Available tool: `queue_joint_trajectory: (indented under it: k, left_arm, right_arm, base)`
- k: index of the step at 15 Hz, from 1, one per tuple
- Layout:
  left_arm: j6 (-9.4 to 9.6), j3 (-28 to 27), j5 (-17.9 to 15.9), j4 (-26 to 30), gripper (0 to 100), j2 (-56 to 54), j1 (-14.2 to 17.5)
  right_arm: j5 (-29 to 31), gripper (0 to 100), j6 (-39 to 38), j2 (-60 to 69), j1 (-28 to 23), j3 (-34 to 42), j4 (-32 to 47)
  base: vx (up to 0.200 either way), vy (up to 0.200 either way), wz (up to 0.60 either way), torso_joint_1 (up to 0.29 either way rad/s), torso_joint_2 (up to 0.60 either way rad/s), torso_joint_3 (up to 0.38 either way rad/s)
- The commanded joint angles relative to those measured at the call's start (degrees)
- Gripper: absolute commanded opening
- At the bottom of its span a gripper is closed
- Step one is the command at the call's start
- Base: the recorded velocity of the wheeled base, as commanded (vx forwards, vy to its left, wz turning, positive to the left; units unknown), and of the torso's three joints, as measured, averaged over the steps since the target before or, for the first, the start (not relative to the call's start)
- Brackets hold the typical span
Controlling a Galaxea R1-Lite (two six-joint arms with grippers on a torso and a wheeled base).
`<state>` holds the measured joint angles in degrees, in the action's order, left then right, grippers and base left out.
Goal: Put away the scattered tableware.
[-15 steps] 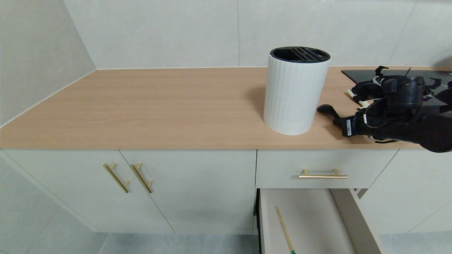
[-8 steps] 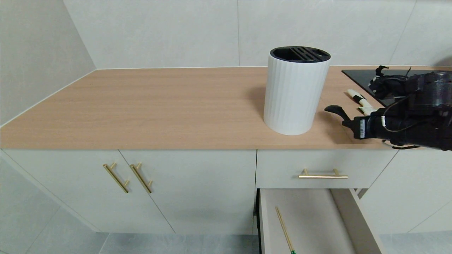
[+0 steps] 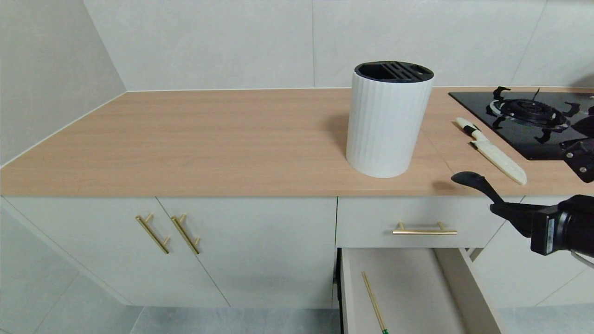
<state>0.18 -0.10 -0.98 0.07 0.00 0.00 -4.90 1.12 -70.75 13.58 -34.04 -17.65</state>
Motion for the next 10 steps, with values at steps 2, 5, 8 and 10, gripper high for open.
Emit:
queue_joint_trajectory:
  k: [2, 5, 8, 10]
  left_arm:
    - [-0.01, 0.0, 0.0, 0.0, 100, 0.1, 0.0]
    - [-0.01, 0.0, 0.0, 0.0, 100, 0.1, 0.0]
    - [-0.01, 0.0, 0.0, 0.0, 100, 0.0, 0.0]
    - [-0.01, 0.0, 0.0, 0.0, 100, 0.1, 0.0]
  right_arm:
    - [-0.2, 0, 2.5, 4.1, 3.3, 3.2, -0.1]
    - [-1.5, 0, 4.9, 3.5, 3.6, 4.6, -0.1]
    - [-3.8, 0, 5.2, 3.2, 7.6, 6.6, 0.0]
    - [-3.4, 0, 5.3, 1.5, 10.2, 7.8, -0.1]
  base:
    - [0.0, 0.0, 0.0, 0.0, 0.0, 0.0]
    - [0.0, 0.0, 0.0, -0.085, 0.2, 0.112]
    - [0.0, 0.0, 0.0, -0.185, 0.43, 0.256]
    - [0.0, 0.0, 0.0, -0.181, 0.47, 0.276]
